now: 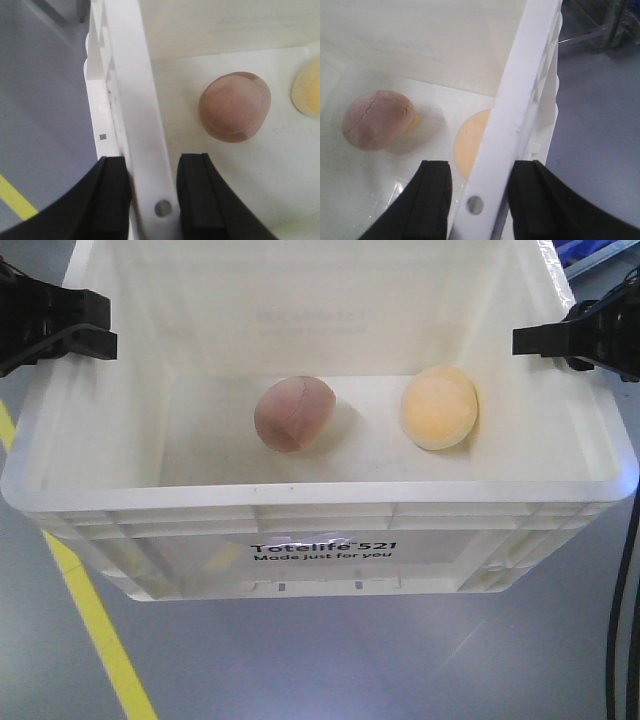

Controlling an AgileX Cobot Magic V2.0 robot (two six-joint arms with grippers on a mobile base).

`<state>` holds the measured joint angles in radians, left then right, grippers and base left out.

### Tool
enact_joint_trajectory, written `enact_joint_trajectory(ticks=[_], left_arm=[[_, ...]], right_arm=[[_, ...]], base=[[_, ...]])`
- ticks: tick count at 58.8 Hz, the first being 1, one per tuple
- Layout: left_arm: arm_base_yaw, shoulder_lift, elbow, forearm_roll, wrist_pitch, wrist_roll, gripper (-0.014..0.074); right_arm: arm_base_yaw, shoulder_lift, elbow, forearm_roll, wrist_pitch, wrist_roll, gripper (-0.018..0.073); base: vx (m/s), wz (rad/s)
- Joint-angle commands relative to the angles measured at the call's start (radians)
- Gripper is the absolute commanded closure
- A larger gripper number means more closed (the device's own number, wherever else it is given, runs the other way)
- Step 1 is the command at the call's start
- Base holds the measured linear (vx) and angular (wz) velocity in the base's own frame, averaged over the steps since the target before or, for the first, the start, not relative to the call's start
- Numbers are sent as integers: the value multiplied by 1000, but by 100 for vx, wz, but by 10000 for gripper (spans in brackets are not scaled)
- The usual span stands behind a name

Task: Place moving items into box and shelve
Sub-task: 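Carry the crate with both grippers toward the shelving area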

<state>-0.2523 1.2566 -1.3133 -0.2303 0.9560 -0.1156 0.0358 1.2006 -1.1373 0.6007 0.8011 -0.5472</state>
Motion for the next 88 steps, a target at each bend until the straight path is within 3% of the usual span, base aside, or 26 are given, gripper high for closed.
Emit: enact_joint_trajectory(ticks=[1,88], left_arm=[[-7,-30,-51,-66,-138,10,603],[-7,-30,-51,-64,-123,10,603]], right_arm=[[4,-41,-50,108,-42,-44,565],[4,-41,-50,110,-42,-44,565]], base=[[36,-52],[30,-58]])
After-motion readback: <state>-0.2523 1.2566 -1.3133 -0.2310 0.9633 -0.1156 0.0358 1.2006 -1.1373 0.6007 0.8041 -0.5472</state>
